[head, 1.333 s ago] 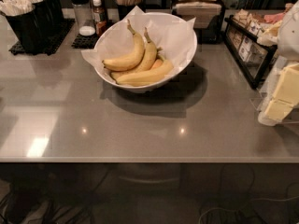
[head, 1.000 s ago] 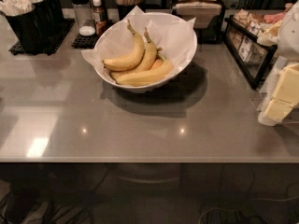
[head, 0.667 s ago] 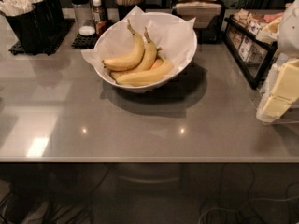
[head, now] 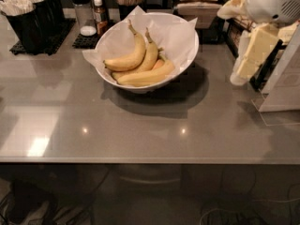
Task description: Pick banana from white bowl
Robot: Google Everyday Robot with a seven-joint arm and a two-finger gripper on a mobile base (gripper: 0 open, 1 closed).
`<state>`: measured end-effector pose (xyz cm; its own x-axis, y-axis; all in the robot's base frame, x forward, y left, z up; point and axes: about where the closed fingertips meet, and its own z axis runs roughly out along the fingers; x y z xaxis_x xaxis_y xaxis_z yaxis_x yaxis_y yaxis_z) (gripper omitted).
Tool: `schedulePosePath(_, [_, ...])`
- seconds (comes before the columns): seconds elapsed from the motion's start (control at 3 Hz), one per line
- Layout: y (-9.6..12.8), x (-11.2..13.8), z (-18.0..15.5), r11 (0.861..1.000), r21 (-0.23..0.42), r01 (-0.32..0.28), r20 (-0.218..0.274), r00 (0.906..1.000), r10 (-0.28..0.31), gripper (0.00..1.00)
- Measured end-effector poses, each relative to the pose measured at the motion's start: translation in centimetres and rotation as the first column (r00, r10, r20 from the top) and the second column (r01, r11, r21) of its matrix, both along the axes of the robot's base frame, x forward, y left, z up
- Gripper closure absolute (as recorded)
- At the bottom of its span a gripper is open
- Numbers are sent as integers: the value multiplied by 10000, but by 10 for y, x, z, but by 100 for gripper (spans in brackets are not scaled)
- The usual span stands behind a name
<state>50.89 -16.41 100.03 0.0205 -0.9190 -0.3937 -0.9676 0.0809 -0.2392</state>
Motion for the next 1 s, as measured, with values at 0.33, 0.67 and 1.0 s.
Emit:
schedulePosePath(0.33, [40,42,2,9879,948,-1230,-308,9915,1264,0])
schedulePosePath(0.67, [44,58,26,9846,1253,-1221,427,9921,1176,5])
schedulePosePath(1.0, [47,63,25,9847,1317,-1142,593,9925,1072,24])
